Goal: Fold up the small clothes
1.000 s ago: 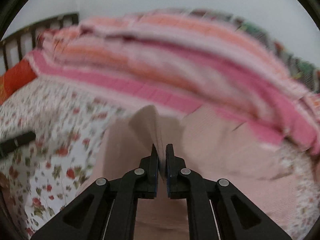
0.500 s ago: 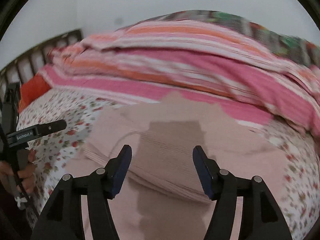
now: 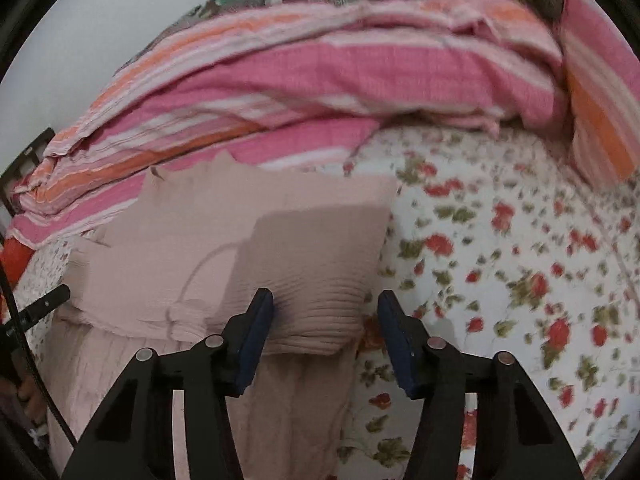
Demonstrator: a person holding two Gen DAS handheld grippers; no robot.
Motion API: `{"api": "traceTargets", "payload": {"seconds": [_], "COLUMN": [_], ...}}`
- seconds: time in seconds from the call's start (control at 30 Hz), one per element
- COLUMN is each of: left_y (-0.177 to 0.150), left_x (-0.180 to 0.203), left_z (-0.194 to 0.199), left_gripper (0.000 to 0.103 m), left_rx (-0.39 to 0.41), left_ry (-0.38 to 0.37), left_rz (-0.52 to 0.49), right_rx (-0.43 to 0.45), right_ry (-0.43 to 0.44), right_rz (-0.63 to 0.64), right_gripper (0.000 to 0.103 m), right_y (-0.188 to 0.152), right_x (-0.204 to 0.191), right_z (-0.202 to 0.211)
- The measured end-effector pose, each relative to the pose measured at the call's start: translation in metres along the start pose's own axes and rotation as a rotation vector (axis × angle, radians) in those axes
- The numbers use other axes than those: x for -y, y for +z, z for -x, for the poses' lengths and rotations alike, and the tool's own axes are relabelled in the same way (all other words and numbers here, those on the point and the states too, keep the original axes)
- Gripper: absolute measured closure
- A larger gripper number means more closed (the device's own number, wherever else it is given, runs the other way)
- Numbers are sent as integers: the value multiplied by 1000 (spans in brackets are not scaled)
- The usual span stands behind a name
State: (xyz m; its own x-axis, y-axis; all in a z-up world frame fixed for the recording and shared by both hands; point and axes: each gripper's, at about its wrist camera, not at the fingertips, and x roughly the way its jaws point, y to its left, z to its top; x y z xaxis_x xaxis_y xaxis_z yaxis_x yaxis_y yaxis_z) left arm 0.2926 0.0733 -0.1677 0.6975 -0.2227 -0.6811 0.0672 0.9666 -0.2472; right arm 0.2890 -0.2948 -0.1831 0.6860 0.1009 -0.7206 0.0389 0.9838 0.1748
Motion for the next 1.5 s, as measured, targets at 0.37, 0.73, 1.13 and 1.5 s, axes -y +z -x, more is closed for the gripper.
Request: {"api": "traceTargets", "payload": {"seconds": [0.37,0.73,1.13,1.5], "left_y": [0,-15,-4,-9], "left_x": [-9,-11,-8,-3], "left_z": [4,18,15,-5], "left_gripper": [96,95,55,54], "left_rx": [37,47,81,4], "left_ry": [-46,-2,75,131], "left_rz": [47,55,49,33], "right_rx": [46,148,27,41], "right_ry": [-59,-32,-74,38], "right_rz": [70,21,47,95], "right_gripper": [51,51,51,51], "right_y": [-10,-7,-10,-10], "right_x": [-11,-3,-5,-8], "right_z": [0,20,-5,11]}}
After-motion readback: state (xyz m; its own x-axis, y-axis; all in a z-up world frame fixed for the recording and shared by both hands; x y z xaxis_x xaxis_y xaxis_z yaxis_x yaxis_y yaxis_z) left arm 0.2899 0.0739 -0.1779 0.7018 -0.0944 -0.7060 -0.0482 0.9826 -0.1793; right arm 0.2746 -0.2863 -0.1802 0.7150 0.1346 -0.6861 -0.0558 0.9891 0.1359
